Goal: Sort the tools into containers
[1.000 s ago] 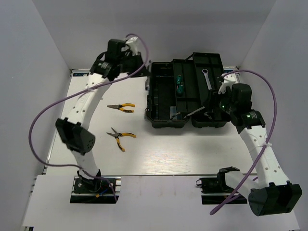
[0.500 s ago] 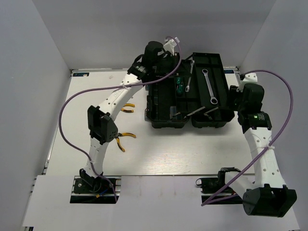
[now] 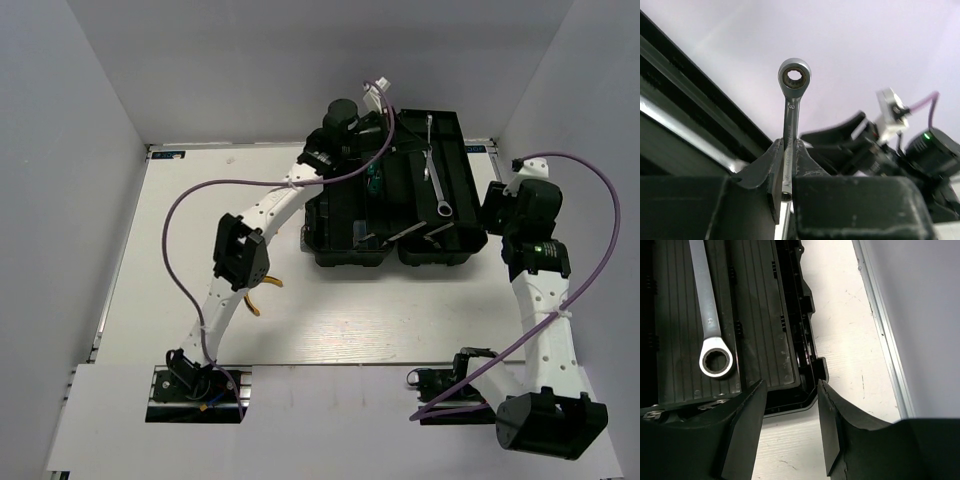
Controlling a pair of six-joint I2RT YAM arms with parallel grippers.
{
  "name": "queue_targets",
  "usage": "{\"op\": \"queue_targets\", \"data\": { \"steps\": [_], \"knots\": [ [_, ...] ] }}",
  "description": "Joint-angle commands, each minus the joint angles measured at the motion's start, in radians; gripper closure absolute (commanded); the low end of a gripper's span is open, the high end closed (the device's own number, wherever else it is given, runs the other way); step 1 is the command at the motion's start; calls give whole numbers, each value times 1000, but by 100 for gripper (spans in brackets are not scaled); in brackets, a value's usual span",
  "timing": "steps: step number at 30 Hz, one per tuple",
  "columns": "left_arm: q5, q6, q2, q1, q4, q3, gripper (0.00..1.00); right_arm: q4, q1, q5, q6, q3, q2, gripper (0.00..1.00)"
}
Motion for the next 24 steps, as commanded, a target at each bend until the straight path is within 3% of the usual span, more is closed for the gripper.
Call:
{"op": "queue_targets", "data": {
  "steps": [1,4,11,12,14,18,24],
  "knots": [
    [-10,-111,79,-14,113,105,100,42,-17,-42,21,-4,-19,49],
    [-19,-151,107,-14,163,106,100,44,-26,-48,25,-7,-22,49],
    [-28,-142,128,-23,117,87,98,42,-40,-106,31,-18,-24,49],
    [-28,-142,128,-23,104,87,92,42,-40,-114,31,-18,-24,49],
    [-28,-133,128,-23,80,87,70,42,-41,-119,31,-19,-24,49],
    [-37,-122,128,-23,48,87,45,44,-44,-137,29,-24,-27,49],
    [-37,-99,116,-23,27,109,45,39,-51,-160,32,-30,-31,48]
  ]
}}
